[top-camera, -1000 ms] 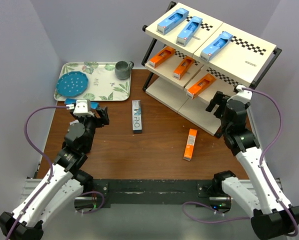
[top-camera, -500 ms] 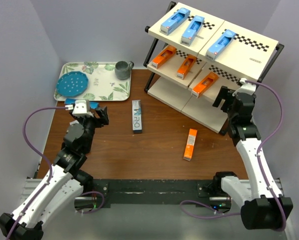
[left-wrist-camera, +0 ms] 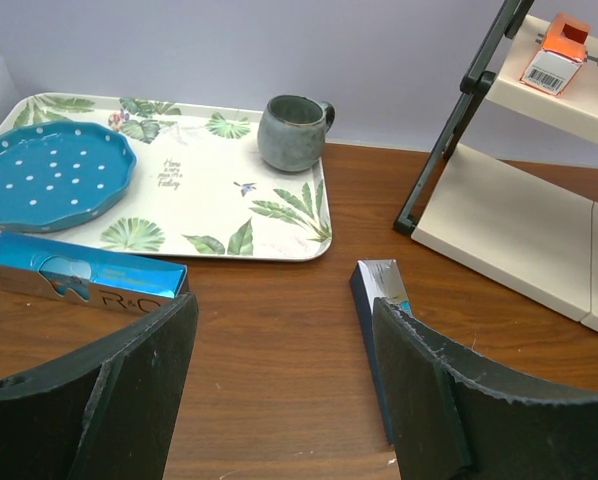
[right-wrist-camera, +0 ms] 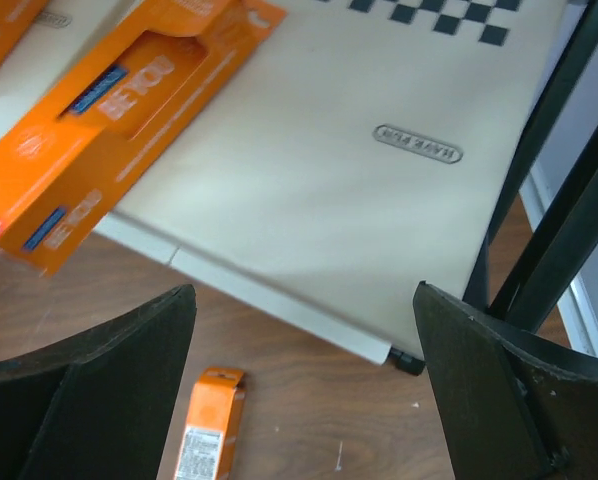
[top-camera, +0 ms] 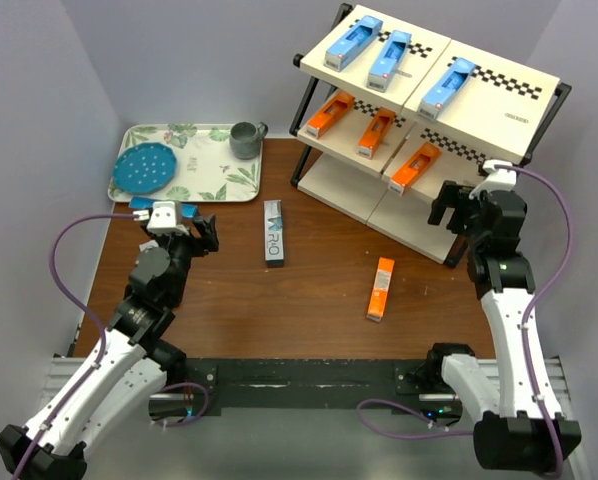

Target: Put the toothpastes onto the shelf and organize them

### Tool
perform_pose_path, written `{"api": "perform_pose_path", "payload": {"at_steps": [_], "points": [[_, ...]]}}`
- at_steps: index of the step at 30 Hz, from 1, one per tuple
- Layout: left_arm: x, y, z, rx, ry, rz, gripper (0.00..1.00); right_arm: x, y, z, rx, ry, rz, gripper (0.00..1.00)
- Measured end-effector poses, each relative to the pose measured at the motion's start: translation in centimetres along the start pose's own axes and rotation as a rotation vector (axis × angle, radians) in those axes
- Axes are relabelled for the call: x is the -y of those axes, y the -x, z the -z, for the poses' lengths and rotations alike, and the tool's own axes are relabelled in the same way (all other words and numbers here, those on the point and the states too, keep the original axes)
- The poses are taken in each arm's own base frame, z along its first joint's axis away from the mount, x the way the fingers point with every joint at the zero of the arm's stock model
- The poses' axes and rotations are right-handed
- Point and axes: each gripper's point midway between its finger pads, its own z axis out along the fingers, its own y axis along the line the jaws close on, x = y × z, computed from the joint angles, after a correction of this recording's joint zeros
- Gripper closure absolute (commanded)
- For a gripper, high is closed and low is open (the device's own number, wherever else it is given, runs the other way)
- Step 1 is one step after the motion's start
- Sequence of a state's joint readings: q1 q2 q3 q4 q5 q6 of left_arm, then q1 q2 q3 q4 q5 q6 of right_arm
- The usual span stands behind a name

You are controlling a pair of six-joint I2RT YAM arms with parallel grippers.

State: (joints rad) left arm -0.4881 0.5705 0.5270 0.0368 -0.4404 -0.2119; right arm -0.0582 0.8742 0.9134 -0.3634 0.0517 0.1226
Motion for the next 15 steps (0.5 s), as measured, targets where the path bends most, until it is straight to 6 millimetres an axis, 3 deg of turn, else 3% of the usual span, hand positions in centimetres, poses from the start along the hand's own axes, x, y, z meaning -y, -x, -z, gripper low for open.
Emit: {"api": "perform_pose_path", "payload": {"at_steps": [7,15], "points": [[0.3,-0.2,-0.1,-0.009,-0.011,-0.004,0.25,-2.5,1.8,2.9,0.091,0.159,0.048,0.04],[0.5,-0.5,-0.2,-0.017,-0.02,-0.014,0.25,-4.8,0.8,2.8,0.073,0.295,0.073,0.04]]}}
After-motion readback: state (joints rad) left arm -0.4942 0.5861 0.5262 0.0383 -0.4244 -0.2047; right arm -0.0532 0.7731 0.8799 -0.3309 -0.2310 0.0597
